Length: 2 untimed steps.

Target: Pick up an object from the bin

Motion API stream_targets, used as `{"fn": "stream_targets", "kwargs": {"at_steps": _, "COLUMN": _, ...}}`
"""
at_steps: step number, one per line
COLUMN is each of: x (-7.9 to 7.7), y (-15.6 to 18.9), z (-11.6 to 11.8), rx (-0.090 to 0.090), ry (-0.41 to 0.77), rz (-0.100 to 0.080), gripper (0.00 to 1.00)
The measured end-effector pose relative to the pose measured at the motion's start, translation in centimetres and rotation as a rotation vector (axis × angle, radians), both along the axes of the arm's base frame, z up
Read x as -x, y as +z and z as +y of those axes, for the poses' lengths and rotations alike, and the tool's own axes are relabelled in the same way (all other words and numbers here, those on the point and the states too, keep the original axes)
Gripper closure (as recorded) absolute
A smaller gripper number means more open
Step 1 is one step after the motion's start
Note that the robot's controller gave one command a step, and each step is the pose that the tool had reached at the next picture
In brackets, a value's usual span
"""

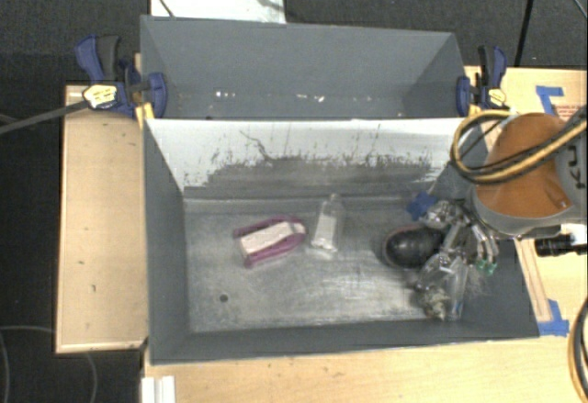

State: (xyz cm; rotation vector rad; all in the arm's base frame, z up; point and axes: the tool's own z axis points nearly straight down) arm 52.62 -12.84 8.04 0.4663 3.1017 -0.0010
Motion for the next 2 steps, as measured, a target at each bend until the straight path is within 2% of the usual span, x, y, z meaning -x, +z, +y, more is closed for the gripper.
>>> {"fn": "stream_targets", "kwargs": {"at_steps": 1, "x": -0.1, "y": 0.2, "z": 0.1, "rx": 0.000, "ry": 0.002, "rz": -0.002, "gripper": 1.00}}
{"fn": "stream_targets", "kwargs": {"at_steps": 2, "x": -0.6, "y": 17.1, "z": -0.4, "rx": 0.002, "ry": 0.136, "rz": -0.005, "gripper": 1.00}}
